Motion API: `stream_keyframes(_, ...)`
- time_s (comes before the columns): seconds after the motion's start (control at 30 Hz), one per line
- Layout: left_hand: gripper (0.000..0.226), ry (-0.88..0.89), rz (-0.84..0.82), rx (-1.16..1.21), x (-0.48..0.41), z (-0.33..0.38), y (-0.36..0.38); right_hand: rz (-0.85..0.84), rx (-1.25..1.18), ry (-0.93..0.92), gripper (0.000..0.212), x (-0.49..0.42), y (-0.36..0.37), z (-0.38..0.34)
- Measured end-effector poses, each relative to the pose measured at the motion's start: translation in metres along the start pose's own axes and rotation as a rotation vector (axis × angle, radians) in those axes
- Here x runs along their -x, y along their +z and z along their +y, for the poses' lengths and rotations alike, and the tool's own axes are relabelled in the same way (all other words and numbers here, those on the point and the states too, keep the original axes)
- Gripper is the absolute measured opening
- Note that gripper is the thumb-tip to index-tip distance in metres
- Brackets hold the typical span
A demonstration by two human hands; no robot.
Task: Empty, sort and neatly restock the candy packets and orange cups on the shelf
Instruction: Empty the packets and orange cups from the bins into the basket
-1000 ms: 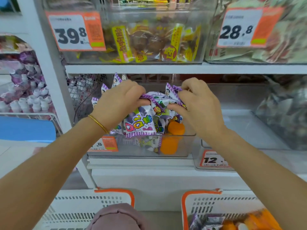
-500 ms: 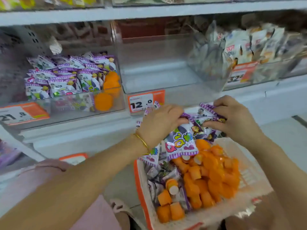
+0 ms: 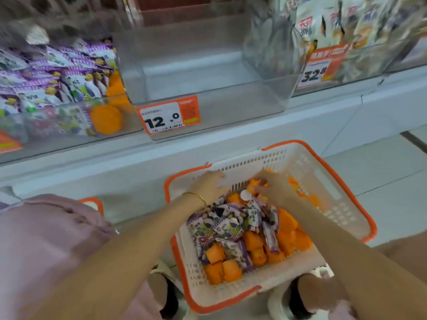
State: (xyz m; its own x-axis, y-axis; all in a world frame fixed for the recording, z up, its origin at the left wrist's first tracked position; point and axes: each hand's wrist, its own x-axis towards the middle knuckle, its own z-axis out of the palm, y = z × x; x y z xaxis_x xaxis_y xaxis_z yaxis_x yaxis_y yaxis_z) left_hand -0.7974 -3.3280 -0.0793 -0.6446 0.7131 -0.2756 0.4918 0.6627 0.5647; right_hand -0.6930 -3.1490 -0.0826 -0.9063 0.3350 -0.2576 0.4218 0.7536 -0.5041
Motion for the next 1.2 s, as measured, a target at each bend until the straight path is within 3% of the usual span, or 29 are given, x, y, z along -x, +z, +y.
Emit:
stream_keyframes(0.13, 0.035, 0.145, 0.215, -0.097, 0.037, 0.026, -0.096, 0.161, -0.249, -0.226, 0.02, 0.009, -0.037, -0.096)
stream_keyframes(0.27, 0.024, 0.275, 0.677, -0.008, 0.098, 0.02, -0.195, 0.221, -0.425, -0.51, 0.02, 0.02, -0.08, -0.219)
stream_keyframes(0.33, 0.023, 0.212, 0.868, -0.015, 0.123, -0.006, -0.236, 0.258, -0.412, -0.649, 0.019, 0.012, -0.089, -0.274)
stream_keyframes(0.4, 0.023, 0.085, 0.95, -0.048, 0.14, -0.046, -0.27, 0.243, -0.351, -0.729, 0.02, -0.003, -0.087, -0.323)
stream_keyframes(0.5, 0.036, -0.121, 0.878, -0.23, 0.15, -0.118, -0.306, 0.189, -0.106, -0.737, 0.038, -0.045, -0.074, -0.38)
stream_keyframes(0.6, 0.068, -0.299, 0.686, -0.361, 0.147, -0.173, -0.328, 0.019, 0.199, -0.6, 0.096, -0.092, -0.052, -0.408)
stream_keyframes(0.67, 0.092, -0.369, 0.533, -0.385, 0.14, -0.193, -0.337, -0.072, 0.326, -0.498, 0.119, -0.117, -0.035, -0.414)
stream_keyframes(0.77, 0.113, -0.438, 0.397, -0.4, 0.125, -0.202, -0.347, -0.031, 0.502, -0.441, 0.124, -0.138, -0.015, -0.418)
stream_keyframes(0.97, 0.116, -0.405, 0.339, -0.392, 0.093, -0.217, -0.362, 0.119, 0.59, -0.455, 0.135, -0.154, -0.008, -0.428)
stream_keyframes(1.07, 0.118, -0.356, 0.293, -0.314, 0.087, -0.229, -0.364, 0.072, 0.492, -0.468, 0.126, -0.156, -0.007, -0.426)
stream_keyframes(1.2, 0.105, -0.294, 0.289, -0.297, 0.092, -0.224, -0.367, 0.044, 0.429, -0.544, 0.109, -0.155, -0.007, -0.425)
